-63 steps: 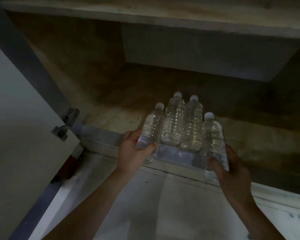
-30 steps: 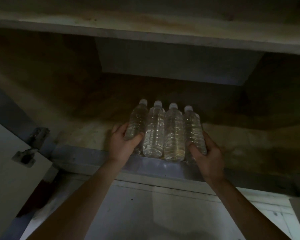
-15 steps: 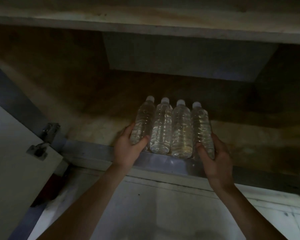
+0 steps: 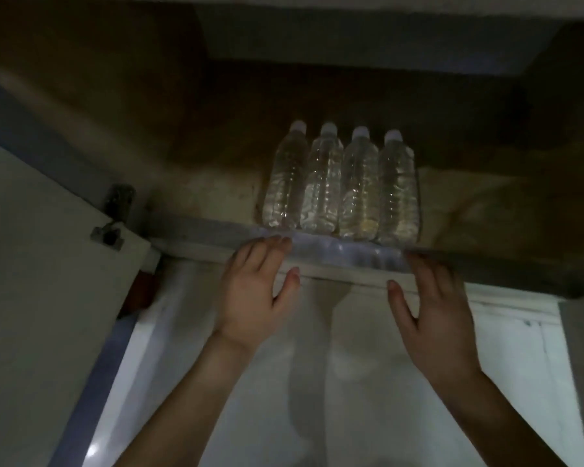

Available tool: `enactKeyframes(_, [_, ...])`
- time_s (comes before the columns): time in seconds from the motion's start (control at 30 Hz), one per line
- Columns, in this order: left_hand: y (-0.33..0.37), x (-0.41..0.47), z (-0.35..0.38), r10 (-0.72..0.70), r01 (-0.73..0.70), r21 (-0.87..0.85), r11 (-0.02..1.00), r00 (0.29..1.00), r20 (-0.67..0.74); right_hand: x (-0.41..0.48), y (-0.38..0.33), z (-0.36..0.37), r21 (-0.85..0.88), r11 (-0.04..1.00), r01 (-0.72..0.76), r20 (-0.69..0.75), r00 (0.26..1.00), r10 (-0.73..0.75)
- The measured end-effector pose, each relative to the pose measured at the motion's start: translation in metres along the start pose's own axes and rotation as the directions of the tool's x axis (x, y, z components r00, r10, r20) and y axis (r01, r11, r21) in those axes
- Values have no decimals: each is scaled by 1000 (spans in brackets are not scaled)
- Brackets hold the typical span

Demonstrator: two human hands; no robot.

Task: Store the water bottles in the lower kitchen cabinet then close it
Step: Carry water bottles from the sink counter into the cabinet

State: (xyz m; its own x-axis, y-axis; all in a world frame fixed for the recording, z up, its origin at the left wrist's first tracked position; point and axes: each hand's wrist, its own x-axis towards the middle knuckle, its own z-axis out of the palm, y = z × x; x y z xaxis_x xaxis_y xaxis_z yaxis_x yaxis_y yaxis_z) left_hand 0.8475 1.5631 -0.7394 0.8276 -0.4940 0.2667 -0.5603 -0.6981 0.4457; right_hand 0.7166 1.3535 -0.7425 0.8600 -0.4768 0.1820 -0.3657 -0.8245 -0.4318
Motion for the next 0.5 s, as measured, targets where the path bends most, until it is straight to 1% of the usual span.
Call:
enactKeyframes(0.07, [25, -15, -35, 1, -3, 25, 1000, 997, 80, -13, -19, -33, 4, 999, -33, 85, 996, 33])
enactKeyframes(0.17, [62, -31, -86, -10, 6, 20, 1000, 983, 185, -25, -48, -86, 49, 998, -51, 151, 988, 43])
enactKeyframes(0.33, [151, -25, -207, 108, -112, -3, 994, 956, 274, -32, -107, -223, 70, 996, -58, 139, 989, 47])
enactKeyframes(0.5, [250, -10, -336, 134, -125, -48, 991, 940, 315, -39, -170, -377, 55, 995, -83, 124, 989, 76])
